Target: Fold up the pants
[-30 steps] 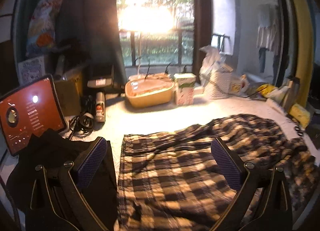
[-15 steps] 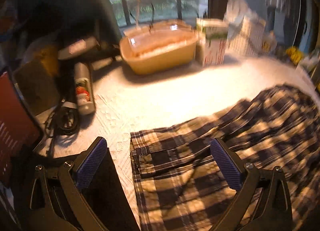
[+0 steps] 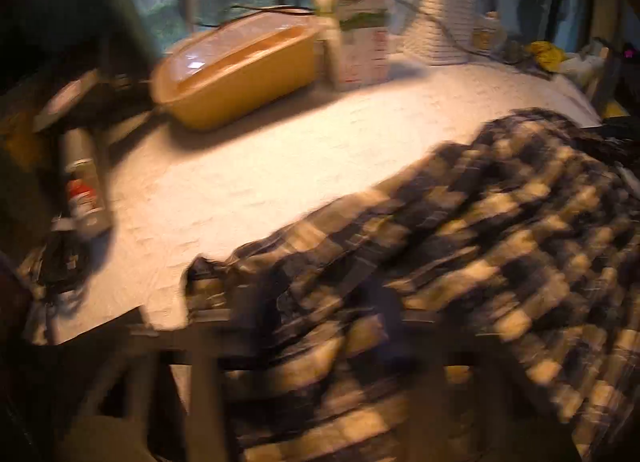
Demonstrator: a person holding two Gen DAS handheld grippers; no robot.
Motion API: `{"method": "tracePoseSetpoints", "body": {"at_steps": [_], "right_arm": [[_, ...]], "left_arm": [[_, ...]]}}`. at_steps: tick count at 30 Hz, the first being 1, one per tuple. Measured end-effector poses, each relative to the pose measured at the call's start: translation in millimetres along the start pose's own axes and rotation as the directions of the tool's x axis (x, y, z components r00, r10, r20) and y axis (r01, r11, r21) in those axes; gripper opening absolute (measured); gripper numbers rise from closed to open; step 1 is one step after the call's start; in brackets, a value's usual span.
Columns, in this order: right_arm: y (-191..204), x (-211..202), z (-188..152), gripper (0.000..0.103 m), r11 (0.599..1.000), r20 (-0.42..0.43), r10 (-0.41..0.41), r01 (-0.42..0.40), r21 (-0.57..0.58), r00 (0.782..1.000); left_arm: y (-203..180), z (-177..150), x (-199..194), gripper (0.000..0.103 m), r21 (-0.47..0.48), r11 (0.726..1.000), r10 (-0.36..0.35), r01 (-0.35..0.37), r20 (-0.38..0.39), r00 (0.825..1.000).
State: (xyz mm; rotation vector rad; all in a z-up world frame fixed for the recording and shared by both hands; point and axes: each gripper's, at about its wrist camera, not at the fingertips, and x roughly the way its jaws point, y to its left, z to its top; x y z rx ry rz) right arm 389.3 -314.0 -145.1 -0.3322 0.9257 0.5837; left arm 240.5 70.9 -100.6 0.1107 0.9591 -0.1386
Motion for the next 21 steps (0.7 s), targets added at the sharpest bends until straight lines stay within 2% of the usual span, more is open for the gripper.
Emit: {"method": "tracePoseSetpoints", "body": {"at_steps": [1, 2, 6, 7, 11, 13, 19, 21], "right_arm": [[1.2, -0.6, 1.3, 0.03, 1.0, 0.005, 0.016, -0.016, -0.005, 1.0], [2.5, -2.3, 1.7, 0.029, 1.0, 0.016, -0.001, 0.002, -0.014, 1.0], [-1.3, -16.6, 8.7, 0.028, 0.995, 0.094, -0.098, 0.099, -0.009, 0.991], [-4.7, -24.6, 13.3, 0.028, 0.99, 0.127, -0.137, 0.138, 0.002, 0.982], [-19.4, -46.2, 31.8, 0.028, 0.979, 0.199, -0.205, 0.204, 0.029, 0.958], [-25.7, -56.2, 44.2, 0.027, 0.967, 0.24, -0.256, 0.253, 0.04, 0.936], [-55.9, -74.8, 79.6, 0.027, 0.95, 0.3, -0.31, 0.3, 0.081, 0.902], [-69.2, -75.1, 87.1, 0.027, 0.947, 0.3, -0.321, 0.308, 0.09, 0.898]], "left_arm": [[-4.5, 2.5, -0.1, 0.007, 0.019, 1.0, 0.02, -0.02, -0.004, 1.0], [-9.6, 5.7, 2.2, 0.005, 0.037, 0.999, 0.035, -0.034, -0.007, 0.999], [-11.1, 24.5, -8.4, 0.003, 0.032, 0.999, 0.042, -0.043, 0.043, 0.998], [-11.1, 30.3, -12.0, 0.003, 0.033, 0.999, 0.041, -0.043, 0.059, 0.997], [-12.9, 66.9, -21.0, 0.003, 0.057, 0.996, 0.058, -0.067, 0.15, 0.987], [-11.8, 83.0, -17.6, 0.003, 0.058, 0.995, 0.067, -0.078, 0.18, 0.981], [-7.3, 133.2, -14.8, 0.003, 0.043, 0.995, 0.074, -0.089, 0.261, 0.963], [-8.3, 146.2, -10.1, 0.003, 0.049, 0.995, 0.07, -0.086, 0.27, 0.96]]}}
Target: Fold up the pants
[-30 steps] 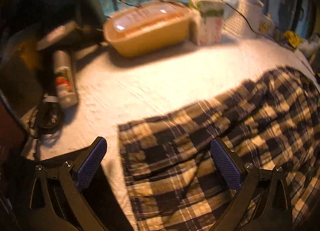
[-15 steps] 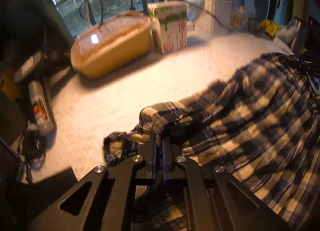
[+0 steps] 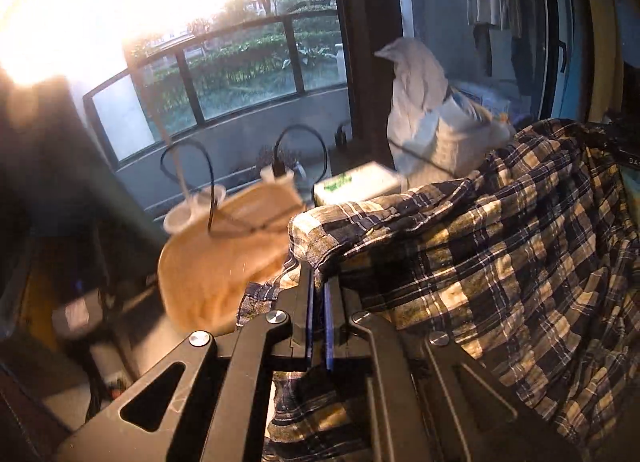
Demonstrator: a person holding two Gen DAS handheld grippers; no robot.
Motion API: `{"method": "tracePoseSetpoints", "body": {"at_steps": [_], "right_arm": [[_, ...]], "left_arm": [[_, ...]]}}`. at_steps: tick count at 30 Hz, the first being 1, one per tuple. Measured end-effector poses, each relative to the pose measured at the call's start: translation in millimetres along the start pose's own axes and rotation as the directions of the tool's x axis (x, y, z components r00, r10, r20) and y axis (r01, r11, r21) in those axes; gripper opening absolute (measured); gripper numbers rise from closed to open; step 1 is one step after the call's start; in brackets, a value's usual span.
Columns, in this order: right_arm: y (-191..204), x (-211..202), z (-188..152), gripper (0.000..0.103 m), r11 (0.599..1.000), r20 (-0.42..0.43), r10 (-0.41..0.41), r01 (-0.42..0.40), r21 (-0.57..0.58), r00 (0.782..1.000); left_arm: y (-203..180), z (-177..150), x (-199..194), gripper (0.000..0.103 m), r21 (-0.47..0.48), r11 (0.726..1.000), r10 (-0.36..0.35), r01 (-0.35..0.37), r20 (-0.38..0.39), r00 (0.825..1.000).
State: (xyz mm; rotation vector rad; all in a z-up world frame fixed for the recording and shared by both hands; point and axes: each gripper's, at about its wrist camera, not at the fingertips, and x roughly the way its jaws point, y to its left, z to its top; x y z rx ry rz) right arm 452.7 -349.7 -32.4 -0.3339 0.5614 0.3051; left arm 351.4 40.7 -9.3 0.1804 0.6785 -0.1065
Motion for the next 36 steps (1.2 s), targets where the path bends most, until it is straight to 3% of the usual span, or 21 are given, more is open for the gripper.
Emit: {"method": "tracePoseSetpoints", "body": {"at_steps": [6, 7, 8, 9, 10, 11, 13, 16, 20, 24, 28, 30, 36], "right_arm": [[-6.0, 48.2, -1.3, 0.028, 0.999, -0.072, 0.0, 0.002, 0.034, 0.997], [-3.8, 56.7, -6.8, 0.028, 0.999, -0.096, 0.006, -0.002, 0.036, 0.995], [-2.5, 64.9, -12.2, 0.029, 0.999, -0.114, 0.01, -0.004, 0.048, 0.993], [-2.4, 71.4, -16.8, 0.032, 0.998, -0.131, 0.012, -0.005, 0.058, 0.991], [-1.7, 77.6, -21.6, 0.039, 0.998, -0.151, 0.008, 0.002, 0.064, 0.989], [-2.5, 79.5, -24.8, 0.055, 0.998, -0.157, 0.002, 0.009, 0.069, 0.988], [-4.4, 75.0, -29.4, 0.073, 0.996, -0.145, 0.005, 0.008, 0.09, 0.989], [-2.9, 56.4, -33.9, 0.074, 0.997, -0.125, -0.003, 0.013, 0.081, 0.992], [1.4, 15.2, -47.3, 0.074, 0.998, -0.09, 0.003, 0.003, 0.063, 0.996], [5.5, -30.2, -84.1, 0.074, 0.997, -0.083, 0.027, -0.021, 0.075, 0.996], [1.6, -61.3, -126.0, 0.074, 0.992, -0.114, 0.065, -0.051, 0.118, 0.991], [1.5, -73.5, -141.5, 0.074, 0.986, -0.125, 0.088, -0.069, 0.154, 0.988], [25.2, -104.9, -168.6, 0.074, 0.975, -0.095, 0.179, -0.163, 0.153, 0.979]], "left_arm": [[-3.6, -13.8, 30.5, 0.011, -0.014, 1.0, -0.005, 0.003, -0.084, 0.996], [-3.3, -17.6, 36.1, 0.021, -0.023, 1.0, -0.013, 0.011, -0.104, 0.994], [-0.7, -23.0, 39.3, 0.042, -0.042, 0.999, -0.025, 0.02, -0.127, 0.992], [2.2, -27.5, 39.4, 0.053, -0.061, 0.998, -0.031, 0.023, -0.137, 0.99], [4.6, -32.8, 34.7, 0.068, -0.077, 0.997, -0.038, 0.028, -0.132, 0.991], [5.6, -34.9, 31.3, 0.072, -0.082, 0.996, -0.039, 0.029, -0.125, 0.991], [11.0, -42.5, 15.4, 0.072, -0.085, 0.996, -0.02, 0.011, -0.107, 0.994], [19.9, -54.9, -9.0, 0.072, -0.126, 0.992, 0.002, -0.014, -0.096, 0.995], [21.4, -90.5, -48.6, 0.073, -0.225, 0.974, -0.057, 0.038, -0.079, 0.995], [3.1, -133.3, -77.8, 0.074, -0.27, 0.958, -0.115, 0.094, -0.063, 0.991], [-14.5, -169.4, -100.6, 0.08, -0.296, 0.942, -0.184, 0.157, -0.067, 0.981], [-23.2, -186.0, -103.3, 0.081, -0.332, 0.921, -0.244, 0.205, -0.082, 0.966], [-43.9, -214.2, -108.1, 0.081, -0.359, 0.91, -0.278, 0.208, -0.153, 0.948]]}}
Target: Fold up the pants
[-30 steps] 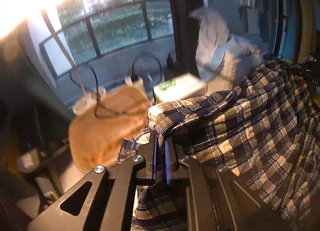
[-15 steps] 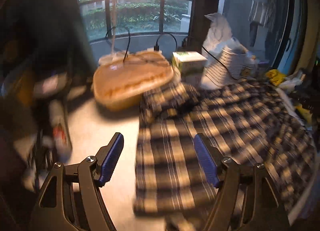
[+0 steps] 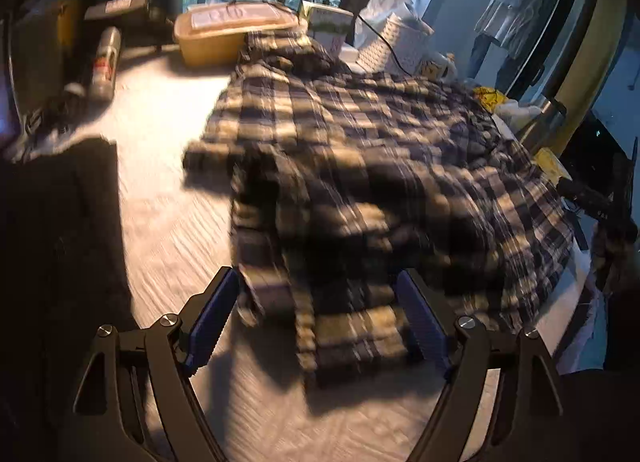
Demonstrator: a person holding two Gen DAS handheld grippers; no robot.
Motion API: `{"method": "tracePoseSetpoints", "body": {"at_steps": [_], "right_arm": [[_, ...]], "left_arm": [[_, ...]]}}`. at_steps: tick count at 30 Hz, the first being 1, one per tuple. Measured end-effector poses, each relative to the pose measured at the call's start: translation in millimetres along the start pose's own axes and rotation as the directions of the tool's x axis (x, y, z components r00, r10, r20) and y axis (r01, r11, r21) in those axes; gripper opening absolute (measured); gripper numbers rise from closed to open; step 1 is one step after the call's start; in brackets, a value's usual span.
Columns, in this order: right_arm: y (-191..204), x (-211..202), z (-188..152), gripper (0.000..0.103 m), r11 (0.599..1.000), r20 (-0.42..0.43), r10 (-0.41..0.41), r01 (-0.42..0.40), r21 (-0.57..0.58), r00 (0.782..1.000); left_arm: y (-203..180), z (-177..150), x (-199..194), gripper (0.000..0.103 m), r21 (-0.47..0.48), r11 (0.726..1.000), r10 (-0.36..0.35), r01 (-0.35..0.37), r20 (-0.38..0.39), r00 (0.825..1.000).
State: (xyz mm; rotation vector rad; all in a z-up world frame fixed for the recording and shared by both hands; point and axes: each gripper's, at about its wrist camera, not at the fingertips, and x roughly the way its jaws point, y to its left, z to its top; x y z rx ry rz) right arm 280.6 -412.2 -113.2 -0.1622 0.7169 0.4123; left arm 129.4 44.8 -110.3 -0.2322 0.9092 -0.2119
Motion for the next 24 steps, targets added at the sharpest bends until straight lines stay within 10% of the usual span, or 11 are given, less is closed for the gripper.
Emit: {"method": "tracePoseSetpoints", "body": {"at_steps": [4, 6, 8, 11, 20, 24], "right_arm": [[21.3, 13.0, -17.3, 0.071, 0.999, -0.045, 0.013, -0.015, -0.048, 0.999], [25.3, 18.9, -23.8, 0.046, 0.998, -0.054, -0.026, 0.023, -0.065, 0.998], [27.2, 23.5, -27.9, 0.019, 0.997, -0.064, -0.06, 0.056, -0.052, 0.996], [28.8, 10.0, -24.3, 0.015, 0.996, -0.026, -0.087, 0.087, -0.026, 0.996], [28.0, -72.8, -5.4, 0.014, 0.974, 0.142, -0.223, 0.227, -0.007, 0.964], [23.5, -82.0, -15.3, 0.014, 0.967, 0.136, -0.254, 0.255, 0.01, 0.958]], "left_arm": [[-16.9, -9.0, 2.1, 0.081, 0.065, 0.997, 0.033, -0.033, 0.006, 0.999], [-24.0, -13.7, 8.0, 0.08, 0.112, 0.991, 0.07, -0.071, 0.013, 0.997], [-30.6, -15.4, 10.6, 0.051, 0.151, 0.979, 0.131, -0.134, 0.027, 0.991], [-26.3, -12.1, 8.0, 0.011, 0.135, 0.984, 0.119, -0.118, 0.001, 0.993], [-38.4, -19.0, -51.7, 0.009, 0.12, 0.993, 0.022, -0.023, 0.009, 1.0], [-34.2, -38.6, -50.7, 0.009, 0.081, 0.997, -0.008, 0.017, -0.111, 0.994]]}}
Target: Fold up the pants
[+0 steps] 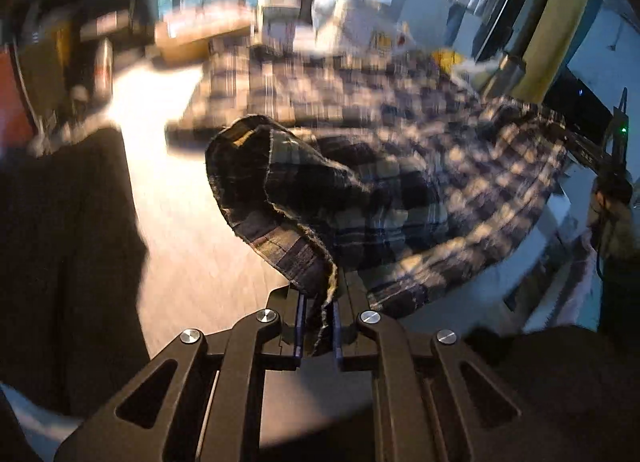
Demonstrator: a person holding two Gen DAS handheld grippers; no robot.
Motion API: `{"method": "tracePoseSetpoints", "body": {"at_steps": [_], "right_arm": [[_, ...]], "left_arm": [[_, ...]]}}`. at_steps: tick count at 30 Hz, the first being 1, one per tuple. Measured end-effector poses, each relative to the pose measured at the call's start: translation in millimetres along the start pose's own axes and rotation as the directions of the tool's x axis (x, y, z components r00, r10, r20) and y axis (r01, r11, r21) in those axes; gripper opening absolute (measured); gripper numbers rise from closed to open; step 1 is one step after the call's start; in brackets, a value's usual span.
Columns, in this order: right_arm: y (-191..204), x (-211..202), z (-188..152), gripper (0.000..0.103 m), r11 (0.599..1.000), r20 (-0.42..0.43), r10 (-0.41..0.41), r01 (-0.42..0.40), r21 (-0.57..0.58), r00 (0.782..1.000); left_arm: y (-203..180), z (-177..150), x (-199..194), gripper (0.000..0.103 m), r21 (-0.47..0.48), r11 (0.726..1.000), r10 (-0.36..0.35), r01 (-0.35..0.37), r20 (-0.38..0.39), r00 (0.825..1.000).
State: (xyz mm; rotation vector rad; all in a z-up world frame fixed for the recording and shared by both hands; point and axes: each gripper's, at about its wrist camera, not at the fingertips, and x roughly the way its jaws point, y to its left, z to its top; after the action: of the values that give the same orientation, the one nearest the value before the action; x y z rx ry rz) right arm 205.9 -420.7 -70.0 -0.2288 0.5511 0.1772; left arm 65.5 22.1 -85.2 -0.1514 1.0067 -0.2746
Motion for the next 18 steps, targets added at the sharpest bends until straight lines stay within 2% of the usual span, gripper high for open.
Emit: {"method": "tracePoseSetpoints", "body": {"at_steps": [3, 6, 7, 8, 9, 10, 14, 18], "right_arm": [[-13.6, 11.6, -18.6, 0.014, 0.998, -0.056, -0.008, 0.011, 0.054, 0.998], [-20.3, 23.7, -40.3, 0.014, 0.996, -0.111, -0.017, 0.026, 0.082, 0.994], [-22.6, 27.5, -47.4, 0.014, 0.995, -0.126, -0.023, 0.035, 0.091, 0.992], [-23.0, 31.0, -52.9, 0.014, 0.994, -0.14, -0.024, 0.038, 0.099, 0.99], [-24.1, 33.9, -57.5, 0.014, 0.993, -0.152, -0.022, 0.039, 0.109, 0.988], [-26.5, 36.1, -61.4, 0.014, 0.992, -0.159, -0.021, 0.041, 0.12, 0.987], [-28.4, 38.0, -69.2, 0.014, 0.989, -0.164, -0.024, 0.047, 0.137, 0.986], [-26.1, 37.8, -67.8, 0.014, 0.99, -0.16, -0.023, 0.046, 0.136, 0.987]], "left_arm": [[6.2, -16.2, 5.7, 0.01, -0.035, 0.999, -0.002, 0.0, -0.056, 0.998], [14.5, -21.2, -3.0, 0.011, -0.039, 0.999, -0.004, 0.003, -0.045, 0.999], [17.7, -18.9, -8.2, 0.017, -0.041, 0.999, 0.0, -0.001, -0.026, 1.0], [20.4, -16.8, -12.2, 0.03, -0.043, 0.999, 0.005, -0.005, -0.007, 1.0], [24.8, -13.4, -17.4, 0.036, -0.045, 0.999, 0.01, -0.009, 0.026, 1.0], [29.5, -6.5, -21.2, 0.041, -0.044, 0.999, 0.014, -0.011, 0.061, 0.998], [55.1, 27.6, -13.9, 0.044, -0.055, 0.998, 0.04, -0.032, 0.136, 0.99], [73.4, 61.8, 14.0, 0.054, -0.093, 0.995, 0.046, -0.033, 0.138, 0.989]]}}
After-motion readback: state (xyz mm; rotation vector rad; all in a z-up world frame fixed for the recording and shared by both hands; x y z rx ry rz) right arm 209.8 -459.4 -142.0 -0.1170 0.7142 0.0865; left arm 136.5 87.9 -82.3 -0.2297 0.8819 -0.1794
